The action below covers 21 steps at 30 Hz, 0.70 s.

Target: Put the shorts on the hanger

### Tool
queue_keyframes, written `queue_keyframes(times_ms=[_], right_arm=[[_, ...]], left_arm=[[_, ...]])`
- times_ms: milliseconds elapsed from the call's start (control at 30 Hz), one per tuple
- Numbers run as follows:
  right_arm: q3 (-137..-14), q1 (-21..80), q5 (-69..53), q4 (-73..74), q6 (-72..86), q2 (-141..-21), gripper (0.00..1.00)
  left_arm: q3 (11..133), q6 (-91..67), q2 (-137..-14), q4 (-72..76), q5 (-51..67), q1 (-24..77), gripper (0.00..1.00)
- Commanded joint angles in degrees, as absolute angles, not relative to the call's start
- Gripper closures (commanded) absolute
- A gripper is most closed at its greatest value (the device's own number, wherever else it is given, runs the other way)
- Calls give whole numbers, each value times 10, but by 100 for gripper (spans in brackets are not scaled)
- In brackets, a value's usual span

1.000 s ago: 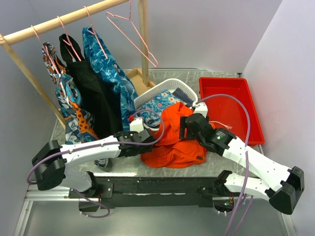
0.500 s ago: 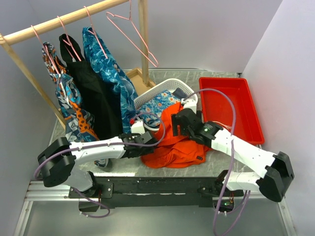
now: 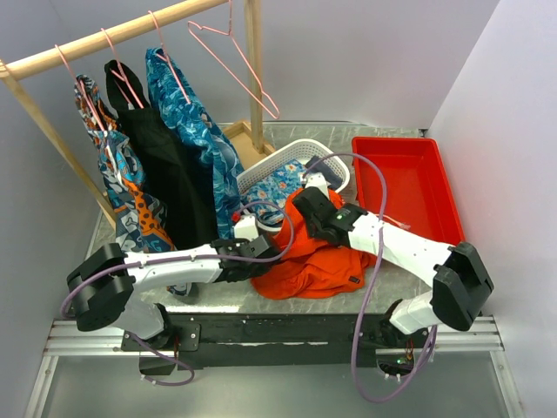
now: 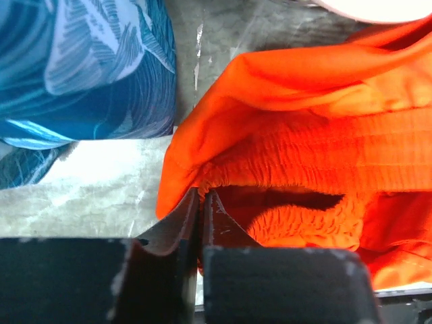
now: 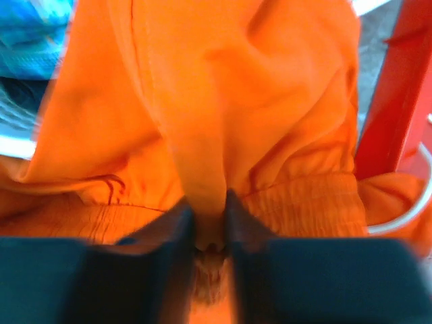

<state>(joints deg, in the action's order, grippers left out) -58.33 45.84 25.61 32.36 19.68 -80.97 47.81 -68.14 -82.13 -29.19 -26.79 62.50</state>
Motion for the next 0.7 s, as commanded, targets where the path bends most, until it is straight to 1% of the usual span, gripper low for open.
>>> queue_keyframes(times_ms=[0, 33, 167, 233, 300, 333, 367, 400, 433, 467, 500, 533, 600, 633, 667], right_arm=[[-674, 448, 287, 370, 217, -796, 87], [-691, 447, 284, 382, 222, -791, 100], [-798, 434, 268, 453, 245, -764, 100], [-836, 426, 253, 474, 264, -751, 100], [-902, 424, 248, 508, 276, -750, 100], [-925, 424, 255, 521, 289, -751, 100], [-975, 424, 260, 544, 294, -753, 100], [-1001, 422, 263, 554, 300, -761, 100], [-1026, 422, 273, 564, 308, -766, 100], [-1079, 423, 278, 587, 313, -772, 100], [-1103, 423, 280, 597, 319, -786, 100], [-1125, 423, 282, 605, 329, -792, 100], [-1173, 422, 292, 623, 340, -805, 100], [-1185, 422, 292, 625, 348, -808, 100], [-1200, 422, 292, 627, 352, -809, 100]], left_arm=[[490, -652, -796, -284, -274, 634, 99], [495, -646, -791, -285, -277, 634, 99], [511, -612, -745, -293, -283, 636, 99], [524, -576, -717, -287, -273, 636, 99], [535, -533, -699, -273, -264, 636, 99], [547, -514, -688, -265, -245, 636, 98], [553, -498, -672, -258, -238, 636, 95], [561, -481, -665, -256, -234, 636, 89], [579, -474, -658, -252, -229, 636, 79], [589, -467, -650, -248, -220, 636, 73], [597, -457, -645, -244, -216, 637, 64], [617, -456, -642, -244, -214, 637, 52], [635, -459, -643, -250, -215, 642, 49], [655, -464, -649, -257, -221, 645, 44], [665, -469, -653, -276, -241, 649, 42]])
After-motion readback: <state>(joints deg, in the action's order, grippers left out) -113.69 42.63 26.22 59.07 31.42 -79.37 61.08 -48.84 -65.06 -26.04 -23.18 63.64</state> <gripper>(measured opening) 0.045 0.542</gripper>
